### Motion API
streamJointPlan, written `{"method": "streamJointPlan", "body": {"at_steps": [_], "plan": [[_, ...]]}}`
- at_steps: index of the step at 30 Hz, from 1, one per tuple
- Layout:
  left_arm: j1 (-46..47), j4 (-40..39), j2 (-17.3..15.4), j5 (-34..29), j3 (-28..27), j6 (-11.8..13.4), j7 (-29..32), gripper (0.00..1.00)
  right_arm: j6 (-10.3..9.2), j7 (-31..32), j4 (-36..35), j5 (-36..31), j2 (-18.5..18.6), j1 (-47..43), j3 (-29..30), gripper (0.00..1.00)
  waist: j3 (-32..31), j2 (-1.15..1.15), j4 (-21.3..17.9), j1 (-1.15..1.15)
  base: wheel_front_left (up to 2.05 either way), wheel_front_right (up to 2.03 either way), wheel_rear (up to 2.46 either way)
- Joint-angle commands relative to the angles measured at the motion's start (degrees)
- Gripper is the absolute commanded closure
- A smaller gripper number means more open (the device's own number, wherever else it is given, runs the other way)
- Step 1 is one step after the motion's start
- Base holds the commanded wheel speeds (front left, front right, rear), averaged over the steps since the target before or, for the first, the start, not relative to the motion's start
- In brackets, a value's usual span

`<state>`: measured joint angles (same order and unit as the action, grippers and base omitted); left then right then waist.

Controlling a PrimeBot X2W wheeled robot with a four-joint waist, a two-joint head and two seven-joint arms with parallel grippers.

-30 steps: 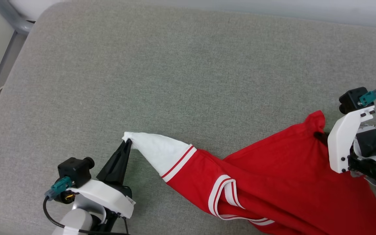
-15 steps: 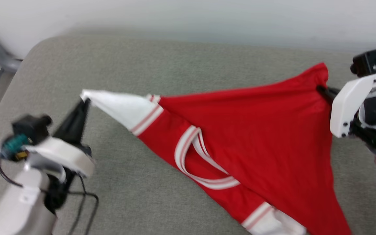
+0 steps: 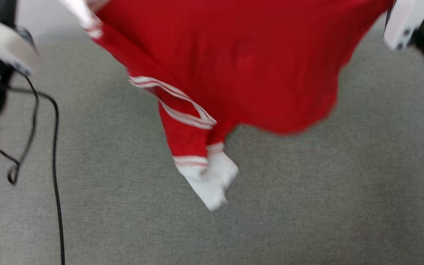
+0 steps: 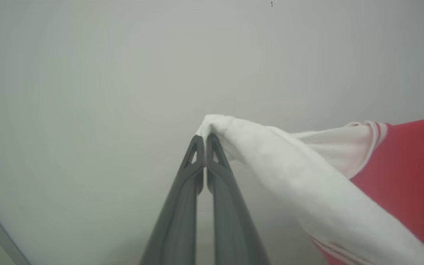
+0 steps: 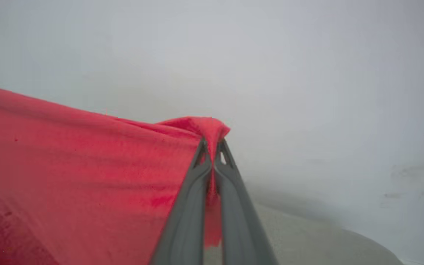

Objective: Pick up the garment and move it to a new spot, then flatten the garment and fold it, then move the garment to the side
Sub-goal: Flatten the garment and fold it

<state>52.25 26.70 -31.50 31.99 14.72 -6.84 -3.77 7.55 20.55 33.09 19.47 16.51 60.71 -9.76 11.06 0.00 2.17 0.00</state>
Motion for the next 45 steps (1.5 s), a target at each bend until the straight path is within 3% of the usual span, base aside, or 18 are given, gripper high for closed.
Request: {"method": "streamJointPlan", "body": {"at_steps": [1,12,18,24,33,45], "plan": [[2.6,0.9,-0.8,-0.3,-0.3,0.2,-0.3,1.0,-0.12,-0.5,0.8,-0.9,-0.1,2.3,0.5,1.0,1.9,0.0,-0.7,0.0,0.0,0.0,0.0],[27.5,9.1,-3.4,-1.2,-1.0,-0.2,-3.6,1.0,-0.14,-6.5,5.4,-9.9,-2.8,23.6,8.2,1.0,14.3,0.0,-0.3,0.0,0.0,0.0,0.0],[35.6,14.1,-3.3,1.5,-0.1,-0.5,-4.0,1.0,-0.19,-9.2,8.8,-14.5,-4.8,30.5,11.9,1.0,20.4,0.0,0.2,0.0,0.0,0.0,0.0],[37.6,18.5,-2.0,6.9,4.0,-0.6,-3.3,1.0,-0.16,-12.4,13.7,-17.8,-8.0,32.9,13.7,1.0,24.3,0.0,0.5,0.0,0.0,0.0,0.0],[28.5,21.2,-1.5,18.4,11.2,-0.6,-1.1,1.0,-0.12,-16.7,21.2,-17.0,-10.6,26.9,12.0,1.0,24.0,0.0,0.4,0.0,0.0,0.0,0.0],[1.3,16.5,-2.0,31.8,17.9,-0.6,-8.1,1.0,-0.12,-22.4,26.4,-8.1,-8.7,3.2,4.9,1.0,14.4,0.0,0.3,0.0,0.0,0.0,0.0]]}}
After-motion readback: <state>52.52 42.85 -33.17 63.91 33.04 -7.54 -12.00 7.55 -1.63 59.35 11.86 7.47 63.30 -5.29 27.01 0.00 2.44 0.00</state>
